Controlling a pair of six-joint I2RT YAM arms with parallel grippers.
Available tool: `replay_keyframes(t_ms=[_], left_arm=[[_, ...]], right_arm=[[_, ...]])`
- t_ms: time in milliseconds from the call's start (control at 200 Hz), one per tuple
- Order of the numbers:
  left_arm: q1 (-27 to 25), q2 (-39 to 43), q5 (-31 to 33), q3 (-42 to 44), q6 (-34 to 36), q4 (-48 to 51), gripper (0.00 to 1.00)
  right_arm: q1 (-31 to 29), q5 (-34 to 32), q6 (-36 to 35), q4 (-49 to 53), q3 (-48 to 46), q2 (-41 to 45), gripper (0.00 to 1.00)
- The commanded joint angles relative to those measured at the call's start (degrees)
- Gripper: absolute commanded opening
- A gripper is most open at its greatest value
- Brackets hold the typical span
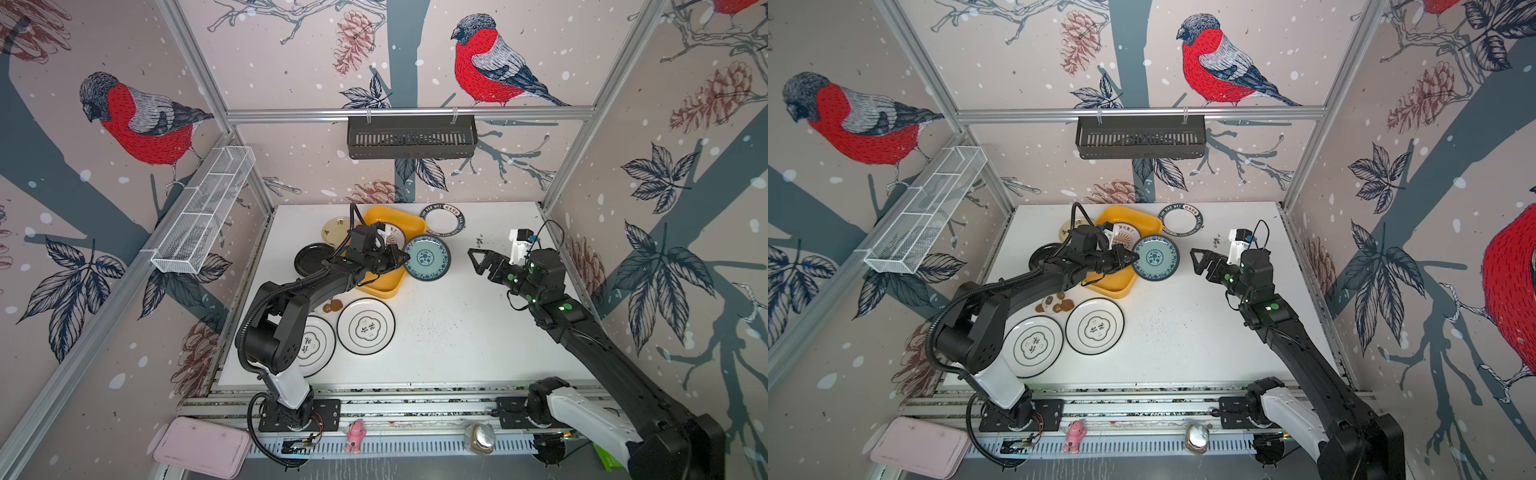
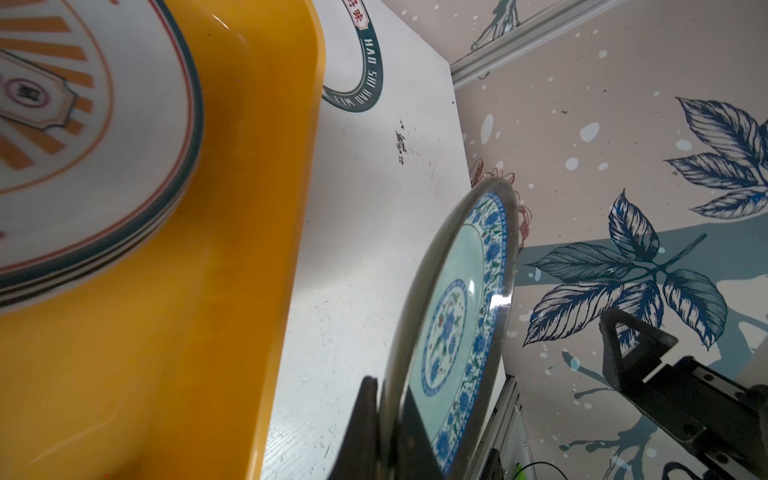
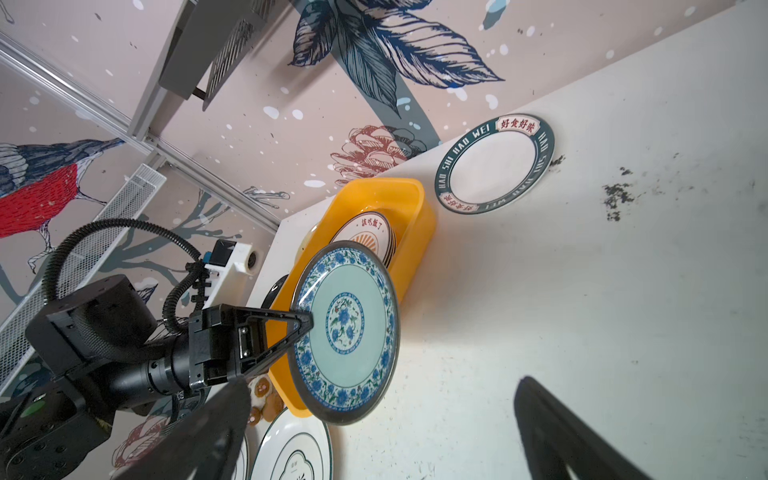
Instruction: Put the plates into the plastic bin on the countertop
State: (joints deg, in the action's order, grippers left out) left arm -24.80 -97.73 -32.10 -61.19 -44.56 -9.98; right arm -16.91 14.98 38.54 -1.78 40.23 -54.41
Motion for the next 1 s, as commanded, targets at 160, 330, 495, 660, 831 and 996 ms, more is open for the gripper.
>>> replay_keyframes(t_ms=[160, 330, 495, 660, 831, 996], left_arm=[[7.5, 0.7, 1.8, -1.1, 0.0, 1.2, 0.01], [12.2, -2.6, 3.8, -4.3, 2.1, 5.3, 0.02], [14.3, -6.8, 4.9, -8.2, 2.6, 7.3, 0.02], [14.7, -9.8, 5.2, -11.3, 2.2, 7.8, 0.02], [14.7, -10.1, 4.7, -12.0, 1.6, 7.0, 0.02], [14.3, -7.7, 1.7, -10.3, 0.4, 4.8, 0.02]], right_arm=[[-0.4, -2.2, 0.0, -0.6, 0.4, 2.7, 1.00], [-0.8, -2.0, -0.7, -1.9, 0.1, 4.2, 1.00], [-1.0, -2.3, -1.0, -1.9, 0.3, 4.5, 1.00], [-1.0, -3.4, -1.6, -1.5, 0.5, 4.4, 1.00], [-1.0, -4.3, -2.1, -1.7, 0.5, 4.2, 1.00], [-1.0, -4.4, -2.0, -2.2, 0.6, 3.9, 1.00]])
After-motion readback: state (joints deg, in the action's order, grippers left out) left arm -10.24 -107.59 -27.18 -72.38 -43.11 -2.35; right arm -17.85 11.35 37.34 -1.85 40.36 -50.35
